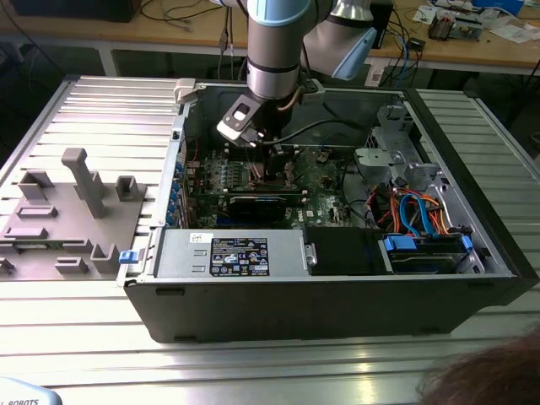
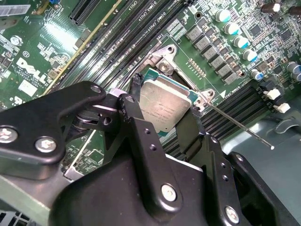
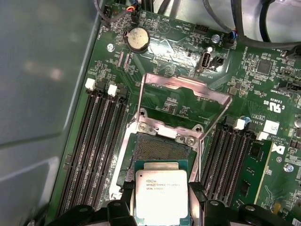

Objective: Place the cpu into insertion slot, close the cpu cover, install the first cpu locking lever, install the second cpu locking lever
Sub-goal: 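Place the cpu into insertion slot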

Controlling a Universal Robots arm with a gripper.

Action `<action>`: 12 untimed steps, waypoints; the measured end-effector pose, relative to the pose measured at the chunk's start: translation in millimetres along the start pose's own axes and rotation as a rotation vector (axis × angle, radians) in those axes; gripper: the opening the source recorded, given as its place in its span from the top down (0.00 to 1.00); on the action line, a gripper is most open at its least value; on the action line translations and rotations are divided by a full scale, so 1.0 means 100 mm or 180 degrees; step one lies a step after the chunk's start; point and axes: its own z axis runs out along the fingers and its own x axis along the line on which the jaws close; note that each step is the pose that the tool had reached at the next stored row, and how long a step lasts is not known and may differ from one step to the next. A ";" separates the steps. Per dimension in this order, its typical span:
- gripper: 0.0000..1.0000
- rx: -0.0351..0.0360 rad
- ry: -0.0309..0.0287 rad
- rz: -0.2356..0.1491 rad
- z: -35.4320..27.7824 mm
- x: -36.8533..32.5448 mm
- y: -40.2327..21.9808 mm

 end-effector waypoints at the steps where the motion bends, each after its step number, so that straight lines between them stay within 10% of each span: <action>1: 0.46 0.0000 0.0000 0.0011 0.001 0.000 0.000; 12: 0.46 -0.0001 -0.0001 0.0151 0.005 0.000 0.000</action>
